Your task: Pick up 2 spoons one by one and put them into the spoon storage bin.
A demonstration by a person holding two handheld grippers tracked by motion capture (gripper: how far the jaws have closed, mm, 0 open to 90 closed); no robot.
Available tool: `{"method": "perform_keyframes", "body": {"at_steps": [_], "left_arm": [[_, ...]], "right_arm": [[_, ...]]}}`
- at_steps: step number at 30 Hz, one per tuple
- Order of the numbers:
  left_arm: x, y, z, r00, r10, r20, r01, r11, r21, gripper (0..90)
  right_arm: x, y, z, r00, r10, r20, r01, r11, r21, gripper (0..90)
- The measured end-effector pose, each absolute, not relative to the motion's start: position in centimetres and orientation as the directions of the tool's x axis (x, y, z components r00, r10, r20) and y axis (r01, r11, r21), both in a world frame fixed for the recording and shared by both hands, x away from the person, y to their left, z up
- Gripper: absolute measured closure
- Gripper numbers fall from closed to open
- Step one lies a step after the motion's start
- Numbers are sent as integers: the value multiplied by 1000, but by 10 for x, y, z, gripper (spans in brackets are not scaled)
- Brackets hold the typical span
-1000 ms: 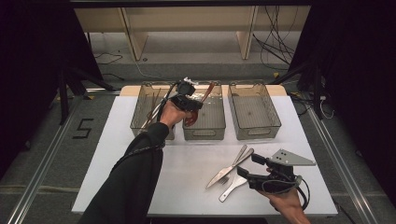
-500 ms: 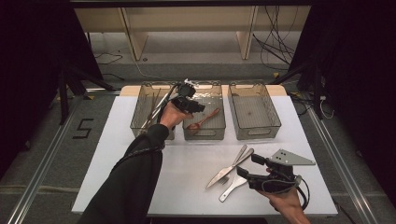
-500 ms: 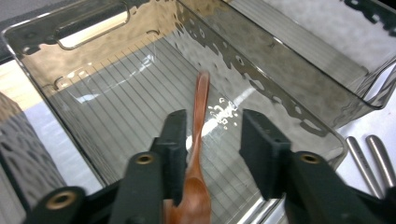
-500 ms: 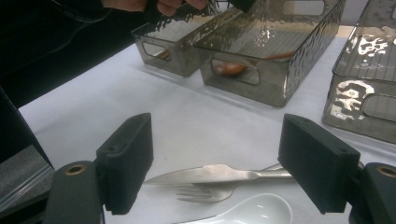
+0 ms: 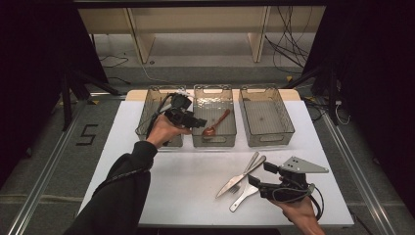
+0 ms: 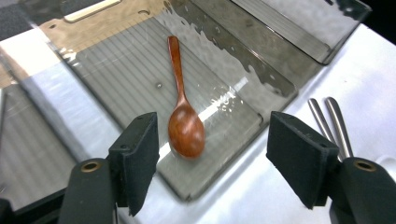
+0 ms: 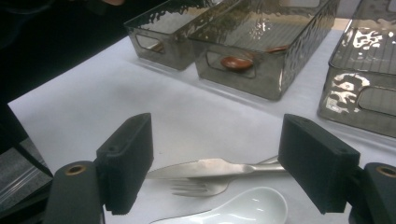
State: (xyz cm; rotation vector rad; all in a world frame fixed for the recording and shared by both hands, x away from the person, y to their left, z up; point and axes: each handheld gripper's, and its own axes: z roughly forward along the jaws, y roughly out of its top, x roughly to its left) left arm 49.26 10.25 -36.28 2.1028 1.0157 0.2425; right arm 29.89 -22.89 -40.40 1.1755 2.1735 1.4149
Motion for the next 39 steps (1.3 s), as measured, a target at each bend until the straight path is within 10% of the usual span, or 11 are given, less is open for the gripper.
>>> {"method": "perform_keyframes", "body": {"at_steps": [22,39], "left_arm": [[405,166,-374,669,733,-124,534,-358,766,230],[357,187,-394,677,727,-115,520,-363,773,210]], "right_arm": [[314,-210,-411,-696,710,106,522,400,753,294],[317,-180,-435,-769,632,94,538,562,629,875]]}}
